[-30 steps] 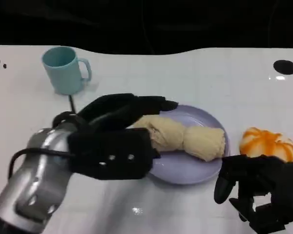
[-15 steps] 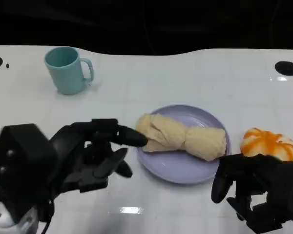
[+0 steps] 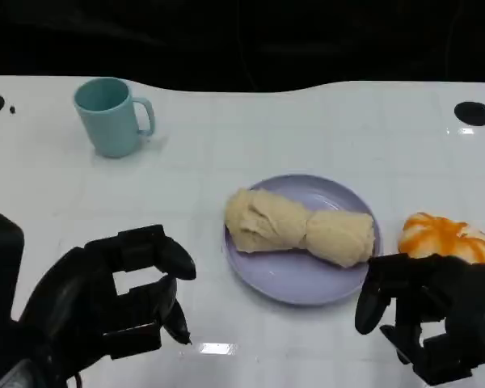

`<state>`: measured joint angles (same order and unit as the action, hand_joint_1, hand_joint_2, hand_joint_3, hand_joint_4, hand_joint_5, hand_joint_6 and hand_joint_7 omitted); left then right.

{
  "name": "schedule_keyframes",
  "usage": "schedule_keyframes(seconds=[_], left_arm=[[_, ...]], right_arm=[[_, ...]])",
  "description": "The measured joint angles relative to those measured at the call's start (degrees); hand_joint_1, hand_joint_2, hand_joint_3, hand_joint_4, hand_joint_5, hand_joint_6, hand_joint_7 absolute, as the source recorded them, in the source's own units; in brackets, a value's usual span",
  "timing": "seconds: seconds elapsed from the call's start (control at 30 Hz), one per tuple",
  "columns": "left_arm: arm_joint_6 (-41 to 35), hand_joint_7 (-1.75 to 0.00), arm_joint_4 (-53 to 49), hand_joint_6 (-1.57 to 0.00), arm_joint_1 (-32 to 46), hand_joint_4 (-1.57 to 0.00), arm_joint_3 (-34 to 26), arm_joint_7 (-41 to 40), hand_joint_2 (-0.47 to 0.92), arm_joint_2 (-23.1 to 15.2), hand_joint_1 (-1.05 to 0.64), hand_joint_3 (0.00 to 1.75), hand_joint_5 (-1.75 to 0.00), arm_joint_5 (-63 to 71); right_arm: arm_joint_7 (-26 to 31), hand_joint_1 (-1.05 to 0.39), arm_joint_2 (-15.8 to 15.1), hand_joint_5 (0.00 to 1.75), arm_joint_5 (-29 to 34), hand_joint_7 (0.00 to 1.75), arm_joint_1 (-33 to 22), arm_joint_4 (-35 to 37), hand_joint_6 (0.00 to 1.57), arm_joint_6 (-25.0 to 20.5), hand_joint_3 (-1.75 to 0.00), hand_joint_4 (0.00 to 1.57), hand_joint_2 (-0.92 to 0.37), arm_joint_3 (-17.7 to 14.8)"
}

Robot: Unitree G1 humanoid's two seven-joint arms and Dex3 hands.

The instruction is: Grasp the towel on the left side of the plate with the left hand and place it into the plate.

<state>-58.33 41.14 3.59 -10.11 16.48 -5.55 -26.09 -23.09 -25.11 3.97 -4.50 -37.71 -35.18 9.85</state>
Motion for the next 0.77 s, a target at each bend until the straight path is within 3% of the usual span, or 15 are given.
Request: schedule_keyframes(seconds=[0.2, 0.77], left_arm=[[-1.2, -1.74, -3.5, -0.75, -1.3, -0.85, -0.6, -0.4, 0.49, -0.4, -0.08, 1.40, -1.75, -2.9], [0.4, -1.72, -6.6, -0.73, -2.6, -0.83, 1.8, -1.1, 0.51, -2.1, -0.09, 1.39, -1.75, -4.1]], right_arm=[[-0.6, 0.02, -0.4, 1.67, -1.0, 1.42, -0.6, 0.0, 0.69, 0.6, -1.07, 0.71, -0.58, -1.2], [-0.7, 0.03, -0.6, 1.67, -1.0, 1.44, -0.8, 0.8, 0.68, 0.6, -1.03, 0.70, -0.60, -2.0]])
